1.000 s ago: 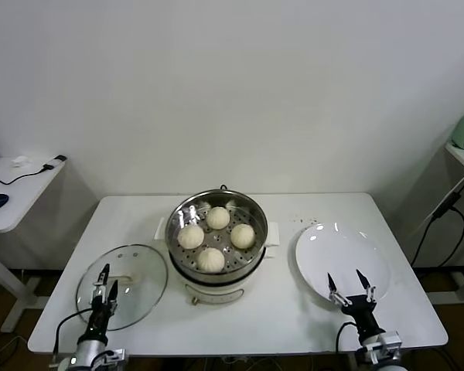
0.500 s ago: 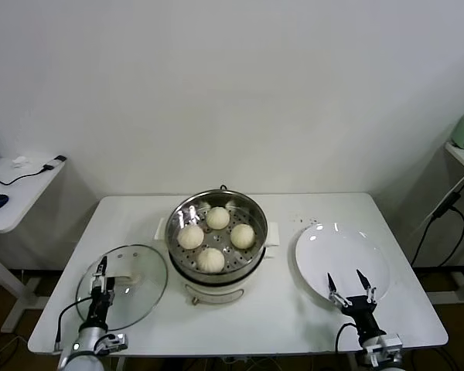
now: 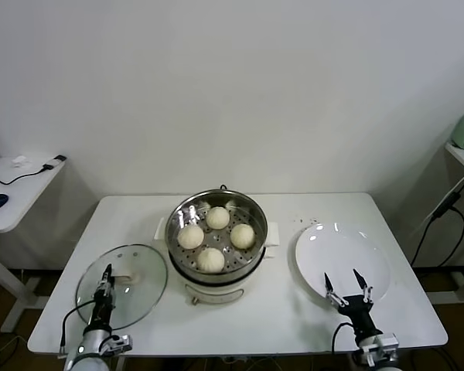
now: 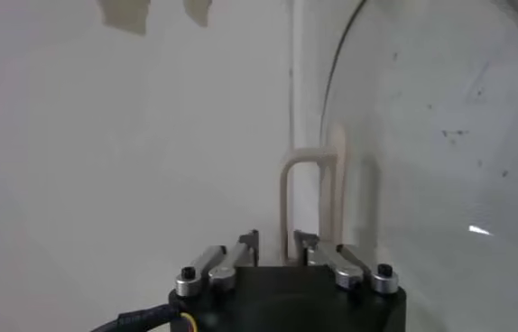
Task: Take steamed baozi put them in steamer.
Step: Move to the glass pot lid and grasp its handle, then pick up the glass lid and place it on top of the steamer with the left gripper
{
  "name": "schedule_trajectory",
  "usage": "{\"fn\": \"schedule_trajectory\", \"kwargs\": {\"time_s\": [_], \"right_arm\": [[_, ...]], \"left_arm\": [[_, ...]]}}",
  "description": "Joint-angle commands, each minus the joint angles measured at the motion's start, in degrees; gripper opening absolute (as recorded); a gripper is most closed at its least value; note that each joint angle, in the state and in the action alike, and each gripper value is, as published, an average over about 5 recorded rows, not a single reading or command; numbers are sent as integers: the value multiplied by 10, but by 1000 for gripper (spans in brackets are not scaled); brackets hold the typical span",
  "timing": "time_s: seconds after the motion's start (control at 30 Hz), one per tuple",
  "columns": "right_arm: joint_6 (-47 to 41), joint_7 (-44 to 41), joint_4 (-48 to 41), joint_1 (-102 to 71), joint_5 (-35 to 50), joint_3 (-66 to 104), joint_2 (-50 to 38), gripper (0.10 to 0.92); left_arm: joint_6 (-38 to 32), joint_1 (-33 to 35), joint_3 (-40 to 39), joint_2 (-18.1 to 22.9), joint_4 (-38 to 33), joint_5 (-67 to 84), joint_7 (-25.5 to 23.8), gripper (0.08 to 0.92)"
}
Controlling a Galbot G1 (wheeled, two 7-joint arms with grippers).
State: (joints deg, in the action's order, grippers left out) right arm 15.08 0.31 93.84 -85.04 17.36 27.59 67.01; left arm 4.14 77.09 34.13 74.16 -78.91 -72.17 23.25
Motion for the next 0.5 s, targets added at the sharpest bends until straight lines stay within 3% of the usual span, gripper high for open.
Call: {"fn": "schedule_trajectory", "kwargs": {"time_s": [0.03, 0.23, 0.37, 0.5], "right_arm": [[-1, 2, 4, 1, -4, -3, 0, 823], [-1, 3, 6, 1, -4, 1, -2, 823], [-1, 3, 7, 3, -4, 7, -3, 823], [-1, 6, 5, 8, -11, 13, -2, 823]], "left_arm": [[2, -4, 0, 4, 5, 3, 2, 309], [0, 13, 4, 4, -50, 34, -5, 155], [-1, 42, 18, -8, -134, 71, -39, 138], [4, 79, 38, -45, -221, 119, -78, 138]]}}
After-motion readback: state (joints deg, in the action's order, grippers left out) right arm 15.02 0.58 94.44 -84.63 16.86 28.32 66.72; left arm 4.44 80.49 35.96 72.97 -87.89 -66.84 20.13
